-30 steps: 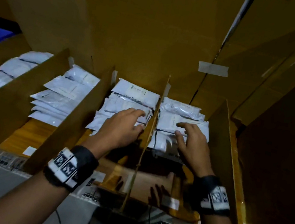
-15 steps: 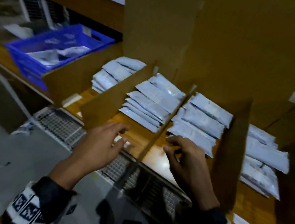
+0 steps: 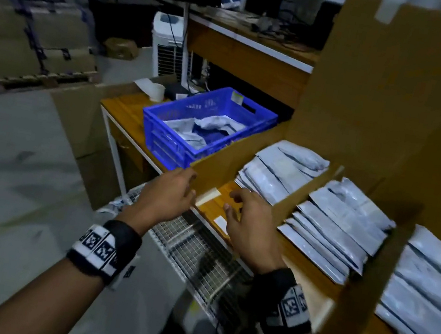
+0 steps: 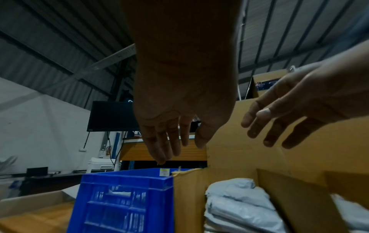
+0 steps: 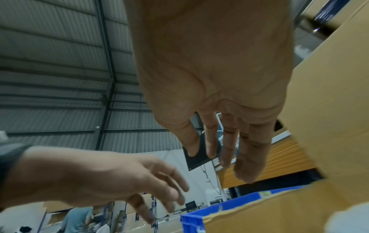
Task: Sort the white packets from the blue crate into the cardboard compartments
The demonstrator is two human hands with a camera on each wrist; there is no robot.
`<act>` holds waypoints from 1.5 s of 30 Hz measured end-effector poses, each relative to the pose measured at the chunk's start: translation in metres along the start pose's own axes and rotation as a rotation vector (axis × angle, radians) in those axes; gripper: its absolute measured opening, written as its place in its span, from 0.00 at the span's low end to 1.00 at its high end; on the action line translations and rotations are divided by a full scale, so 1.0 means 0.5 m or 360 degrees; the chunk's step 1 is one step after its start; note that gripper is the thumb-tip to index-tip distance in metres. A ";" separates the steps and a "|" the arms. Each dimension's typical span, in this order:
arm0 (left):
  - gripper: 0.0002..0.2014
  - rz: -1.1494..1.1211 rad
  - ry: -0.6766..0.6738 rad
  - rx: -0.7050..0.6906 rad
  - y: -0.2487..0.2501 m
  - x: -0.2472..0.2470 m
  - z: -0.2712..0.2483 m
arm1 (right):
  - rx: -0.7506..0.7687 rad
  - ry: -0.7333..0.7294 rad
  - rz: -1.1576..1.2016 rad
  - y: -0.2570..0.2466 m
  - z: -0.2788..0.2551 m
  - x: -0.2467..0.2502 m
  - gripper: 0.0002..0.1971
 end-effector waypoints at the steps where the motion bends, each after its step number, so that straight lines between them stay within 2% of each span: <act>1: 0.21 0.0031 -0.0005 0.0000 -0.025 0.008 0.031 | 0.0003 0.0005 -0.0006 -0.015 0.034 -0.022 0.14; 6: 0.27 0.0196 -0.0180 0.0024 -0.160 0.011 0.199 | -0.0093 -0.0068 -0.0041 -0.047 0.207 -0.145 0.16; 9: 0.29 0.0280 -0.0327 -0.0034 -0.231 0.002 0.290 | -0.0195 -0.0150 -0.0056 -0.042 0.311 -0.211 0.17; 13: 0.32 0.0304 -0.0423 -0.0130 -0.294 -0.003 0.397 | -0.0272 -0.0280 -0.0203 -0.027 0.425 -0.279 0.24; 16: 0.30 0.0382 -0.0450 -0.0183 -0.340 -0.006 0.462 | -0.0305 -0.0388 -0.0290 -0.013 0.479 -0.317 0.28; 19: 0.22 0.0459 -0.0535 -0.0372 -0.360 -0.013 0.512 | -0.0333 -0.0454 -0.0424 0.008 0.515 -0.341 0.32; 23: 0.20 0.0397 -0.0865 -0.0536 -0.381 -0.020 0.559 | -0.0393 -0.0696 -0.0624 0.035 0.545 -0.376 0.42; 29: 0.19 0.0180 -0.1446 -0.0759 -0.379 -0.009 0.615 | -0.0663 -0.1061 -0.0747 0.060 0.578 -0.371 0.56; 33: 0.16 0.0319 -0.1689 -0.0924 -0.361 -0.022 0.652 | -0.0764 -0.1201 -0.0834 0.064 0.592 -0.367 0.59; 38: 0.17 0.0412 -0.1757 -0.0963 -0.316 -0.030 0.741 | -0.0811 -0.1319 -0.0860 0.078 0.619 -0.366 0.70; 45: 0.15 0.0593 -0.1508 -0.0996 -0.215 -0.075 0.915 | -0.0791 -0.1326 -0.0878 0.153 0.701 -0.330 0.73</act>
Point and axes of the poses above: each hand's wrist, its own z-axis towards the middle knuckle, its own x-axis out of the back of the hand, y = z × x, the point moved 9 cm from there along z, towards the middle knuckle, and after that the axes turned 10 degrees about -z, right-handed, at the moved point
